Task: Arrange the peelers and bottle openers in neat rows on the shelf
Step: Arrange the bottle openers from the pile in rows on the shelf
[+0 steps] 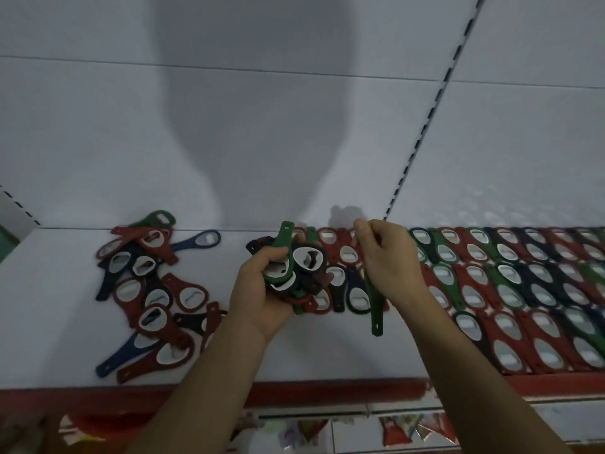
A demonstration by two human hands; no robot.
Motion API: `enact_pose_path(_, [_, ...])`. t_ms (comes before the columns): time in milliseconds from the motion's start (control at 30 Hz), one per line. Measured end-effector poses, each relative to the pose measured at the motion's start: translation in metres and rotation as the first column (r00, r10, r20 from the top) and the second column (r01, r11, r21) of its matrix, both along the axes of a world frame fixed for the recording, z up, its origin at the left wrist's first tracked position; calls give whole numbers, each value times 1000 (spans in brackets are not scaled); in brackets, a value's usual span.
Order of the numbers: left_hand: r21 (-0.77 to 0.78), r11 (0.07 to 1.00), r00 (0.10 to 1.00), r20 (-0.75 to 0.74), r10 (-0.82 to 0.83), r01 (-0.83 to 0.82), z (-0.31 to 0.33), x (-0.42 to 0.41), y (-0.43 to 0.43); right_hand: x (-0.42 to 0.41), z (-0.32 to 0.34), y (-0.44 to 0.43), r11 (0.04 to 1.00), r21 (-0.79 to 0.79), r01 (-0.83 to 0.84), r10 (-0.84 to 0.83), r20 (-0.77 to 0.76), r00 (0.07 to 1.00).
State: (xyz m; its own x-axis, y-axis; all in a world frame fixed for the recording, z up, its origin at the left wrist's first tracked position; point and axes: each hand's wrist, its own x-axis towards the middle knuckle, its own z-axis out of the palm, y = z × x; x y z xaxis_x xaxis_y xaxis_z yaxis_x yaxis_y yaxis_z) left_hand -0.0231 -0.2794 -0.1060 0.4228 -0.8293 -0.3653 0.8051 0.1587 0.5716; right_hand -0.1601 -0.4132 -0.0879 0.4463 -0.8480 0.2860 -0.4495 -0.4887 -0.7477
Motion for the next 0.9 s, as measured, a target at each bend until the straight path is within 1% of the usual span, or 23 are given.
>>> enact_pose_path(100, [-68, 998, 1000, -9, -8, 8, -5, -17, -6, -24, -17, 3, 999, -36, 35, -35, -10, 999])
enact_pose_path(200, [-150, 988, 998, -37, -40, 35, -8, -31, -8, -43, -31, 2, 996, -23, 89, -88, 23, 996])
enact_pose_path(300, [-173, 982, 997, -6, -74, 72, -11, -43, -8, -53, -40, 1, 995, -9, 96, -96, 21, 995])
enact_pose_path(400, [-130, 988, 997, 2, -79, 79, -9, -53, -7, -55, -44, 10, 999, 30, 22, -22, -4, 1000])
enact_pose_path(500, [-48, 998, 999, 7, -45, 45, -7, -59, -7, -63, -45, 17, 994, -26, -109, 108, -55, 993])
enact_pose_path(600, [29, 999, 998, 54, -20, 18, -10, -58, -5, -84, -48, 17, 951, -80, -300, 294, -82, 952])
enact_pose_path(667, [68, 997, 997, 77, -24, 18, -13, -57, -2, -98, -50, 18, 922, -43, -384, 376, -133, 917])
enact_pose_path(733, [84, 996, 994, 95, -48, 40, -14, -58, 0, -106, -50, 18, 911, -48, -410, 397, -171, 902])
enact_pose_path(833, [85, 992, 989, 105, -103, 94, -15, -63, 1, -113, -52, 18, 915, -100, -390, 378, -121, 918])
enact_pose_path(900, [85, 989, 985, 113, -130, 121, -11, -67, 0, -116, -52, 19, 914, -140, -380, 364, -128, 923])
